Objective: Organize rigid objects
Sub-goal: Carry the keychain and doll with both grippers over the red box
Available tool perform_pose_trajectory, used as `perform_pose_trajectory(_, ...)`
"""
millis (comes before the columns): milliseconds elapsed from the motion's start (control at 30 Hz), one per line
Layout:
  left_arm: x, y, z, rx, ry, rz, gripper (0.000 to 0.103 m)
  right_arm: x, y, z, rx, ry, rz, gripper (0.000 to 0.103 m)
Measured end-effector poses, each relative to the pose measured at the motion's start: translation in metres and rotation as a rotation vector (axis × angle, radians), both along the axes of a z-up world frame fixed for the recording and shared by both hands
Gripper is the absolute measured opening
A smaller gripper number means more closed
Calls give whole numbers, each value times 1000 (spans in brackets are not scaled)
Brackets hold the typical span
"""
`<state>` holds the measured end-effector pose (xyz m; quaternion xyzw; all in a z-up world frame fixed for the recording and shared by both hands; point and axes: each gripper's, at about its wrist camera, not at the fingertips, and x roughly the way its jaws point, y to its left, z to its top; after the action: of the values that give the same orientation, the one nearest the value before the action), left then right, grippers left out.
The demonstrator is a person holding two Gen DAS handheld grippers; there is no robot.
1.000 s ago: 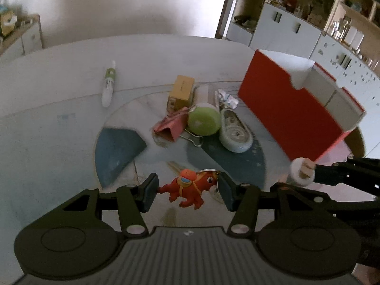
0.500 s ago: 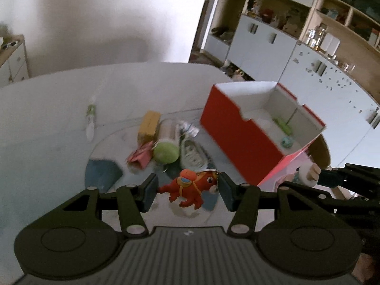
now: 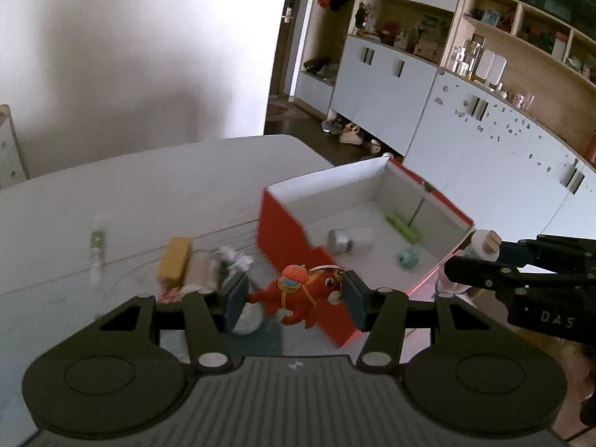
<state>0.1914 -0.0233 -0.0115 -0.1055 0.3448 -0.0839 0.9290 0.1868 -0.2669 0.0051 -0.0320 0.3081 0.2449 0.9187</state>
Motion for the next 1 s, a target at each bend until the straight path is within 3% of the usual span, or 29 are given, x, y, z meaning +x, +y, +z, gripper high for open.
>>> perform_pose_trajectory(500, 83, -91, 10, 16, 35, 27, 55, 70, -68, -16, -5, 20, 52, 39)
perform_pose_trajectory(1000, 190, -144, -27, 64, 122, 26, 55, 126, -77, -57, -21, 91, 81, 39)
